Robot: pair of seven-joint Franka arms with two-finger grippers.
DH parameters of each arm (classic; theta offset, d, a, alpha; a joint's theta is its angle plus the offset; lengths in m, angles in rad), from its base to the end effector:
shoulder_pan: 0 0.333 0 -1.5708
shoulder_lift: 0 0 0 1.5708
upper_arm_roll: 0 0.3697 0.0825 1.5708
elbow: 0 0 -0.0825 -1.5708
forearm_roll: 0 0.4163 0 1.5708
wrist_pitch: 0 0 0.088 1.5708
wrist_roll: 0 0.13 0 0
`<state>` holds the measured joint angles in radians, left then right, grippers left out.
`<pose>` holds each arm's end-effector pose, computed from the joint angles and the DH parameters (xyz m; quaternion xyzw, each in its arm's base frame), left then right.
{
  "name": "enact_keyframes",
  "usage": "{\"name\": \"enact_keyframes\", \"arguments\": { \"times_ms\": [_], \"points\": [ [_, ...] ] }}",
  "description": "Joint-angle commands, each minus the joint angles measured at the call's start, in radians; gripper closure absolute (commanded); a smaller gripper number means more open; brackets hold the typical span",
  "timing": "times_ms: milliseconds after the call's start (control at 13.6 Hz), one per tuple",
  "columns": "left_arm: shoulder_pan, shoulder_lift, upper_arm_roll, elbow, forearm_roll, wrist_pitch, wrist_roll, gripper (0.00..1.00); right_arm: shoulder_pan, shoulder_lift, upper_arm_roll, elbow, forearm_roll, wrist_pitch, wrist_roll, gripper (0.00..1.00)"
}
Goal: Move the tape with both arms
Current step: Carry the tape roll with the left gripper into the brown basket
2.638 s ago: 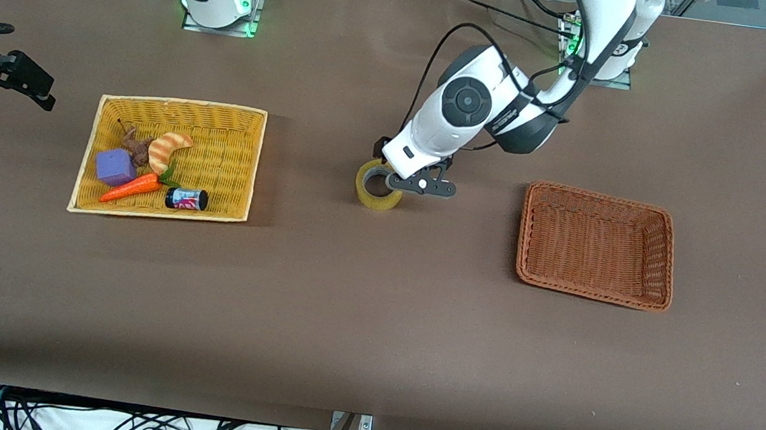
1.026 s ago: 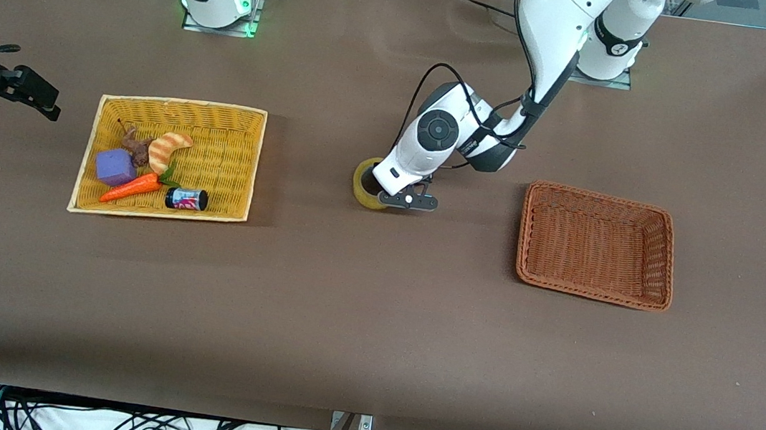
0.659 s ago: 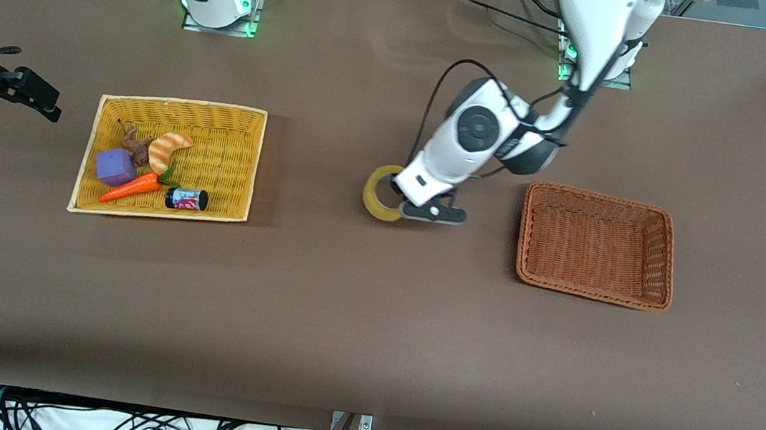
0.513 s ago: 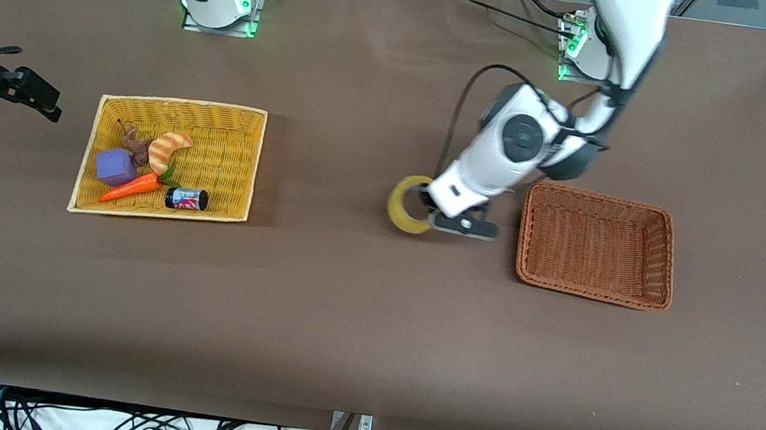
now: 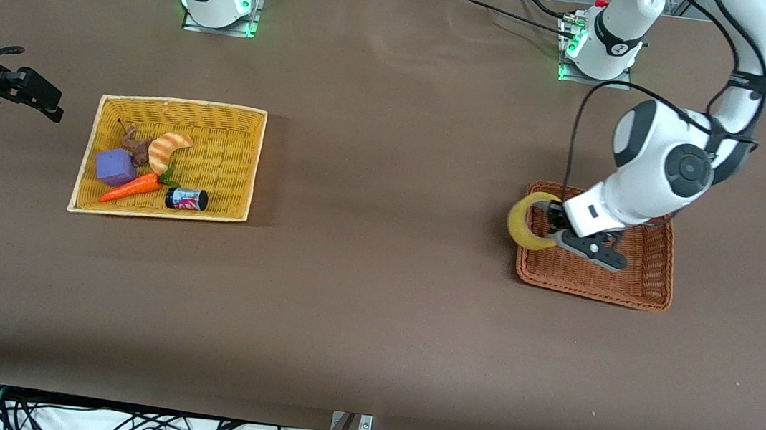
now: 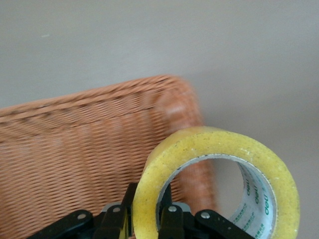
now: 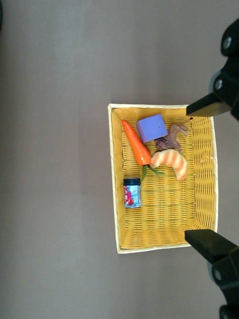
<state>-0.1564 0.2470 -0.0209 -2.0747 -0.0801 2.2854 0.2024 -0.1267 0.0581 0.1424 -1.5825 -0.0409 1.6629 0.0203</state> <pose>0.6042 -0.1113 0.3146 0.9861 -0.1619 -0.0178 0.0325 0.6156 0.0022 0.6230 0.9998 -0.0008 0.0117 0.0161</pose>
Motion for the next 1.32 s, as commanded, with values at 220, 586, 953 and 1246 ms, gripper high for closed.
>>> {"name": "enact_keyframes", "arguments": {
  "times_ms": [220, 586, 953, 1246],
  "points": [
    [0.009, 0.096, 0.072, -0.073, 0.132, 0.187, 0.057, 1.0, 0.004, 0.011, 0.0, 0.021, 0.01, -0.005, 0.001, 0.0],
    [0.008, 0.157, 0.096, -0.065, 0.128, 0.243, 0.057, 0.58, 0.004, 0.011, 0.0, 0.021, 0.01, -0.005, 0.0, 0.0],
    [0.009, 0.102, 0.11, -0.074, 0.131, 0.227, 0.043, 0.0, 0.002, 0.014, -0.001, 0.021, 0.01, -0.006, 0.001, 0.0],
    [0.008, -0.135, 0.142, -0.117, 0.132, 0.111, 0.043, 0.0, 0.002, 0.014, -0.001, 0.021, 0.01, -0.006, 0.0, 0.0]
  ]
}}
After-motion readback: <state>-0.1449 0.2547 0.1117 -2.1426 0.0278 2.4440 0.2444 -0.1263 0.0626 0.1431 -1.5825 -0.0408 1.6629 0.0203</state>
